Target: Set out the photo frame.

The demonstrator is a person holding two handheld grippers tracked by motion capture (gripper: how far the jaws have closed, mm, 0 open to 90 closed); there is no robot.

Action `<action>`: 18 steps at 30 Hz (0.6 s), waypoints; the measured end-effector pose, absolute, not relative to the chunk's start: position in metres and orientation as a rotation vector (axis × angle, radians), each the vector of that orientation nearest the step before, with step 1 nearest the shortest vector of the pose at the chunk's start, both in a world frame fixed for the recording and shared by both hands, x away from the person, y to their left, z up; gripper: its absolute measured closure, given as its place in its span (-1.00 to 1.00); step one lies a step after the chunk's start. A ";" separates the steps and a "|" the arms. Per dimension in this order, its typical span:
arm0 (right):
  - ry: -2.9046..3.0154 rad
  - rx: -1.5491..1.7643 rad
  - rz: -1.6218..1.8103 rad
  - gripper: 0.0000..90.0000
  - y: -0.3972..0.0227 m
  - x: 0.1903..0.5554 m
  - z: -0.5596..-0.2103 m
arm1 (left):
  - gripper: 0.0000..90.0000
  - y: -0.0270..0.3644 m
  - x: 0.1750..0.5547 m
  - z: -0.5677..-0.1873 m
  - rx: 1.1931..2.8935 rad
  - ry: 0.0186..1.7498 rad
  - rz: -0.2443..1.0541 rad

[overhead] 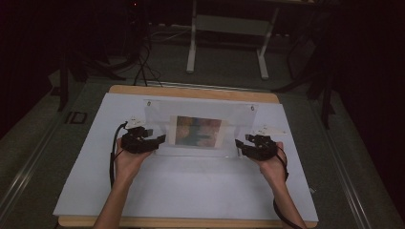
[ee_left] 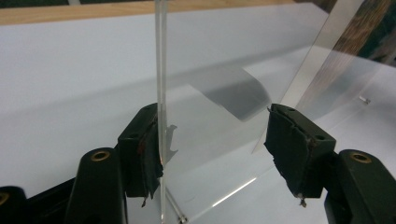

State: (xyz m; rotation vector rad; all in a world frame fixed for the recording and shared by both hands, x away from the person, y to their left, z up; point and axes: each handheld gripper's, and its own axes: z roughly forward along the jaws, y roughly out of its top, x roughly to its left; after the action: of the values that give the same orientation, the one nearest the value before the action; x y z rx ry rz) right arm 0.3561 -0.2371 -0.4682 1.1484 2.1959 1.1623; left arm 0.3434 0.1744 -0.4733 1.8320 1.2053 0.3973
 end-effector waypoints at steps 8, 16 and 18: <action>2.226 1.169 1.148 0.02 -0.248 0.356 -0.471 | -0.18 0.189 0.336 -0.469 1.794 1.209 0.398; 2.246 1.145 1.129 -0.01 -0.257 0.353 -0.466 | -0.20 0.213 0.329 -0.469 1.782 1.235 0.403; 2.248 1.143 1.130 -0.01 -0.258 0.353 -0.466 | -0.20 0.217 0.329 -0.469 1.773 1.236 0.394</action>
State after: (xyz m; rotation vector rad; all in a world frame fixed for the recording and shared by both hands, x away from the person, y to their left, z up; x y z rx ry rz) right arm 0.3532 -0.2585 -0.4663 1.1428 2.2481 1.1302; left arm 0.3285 0.2167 -0.4687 1.7729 1.2358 0.3935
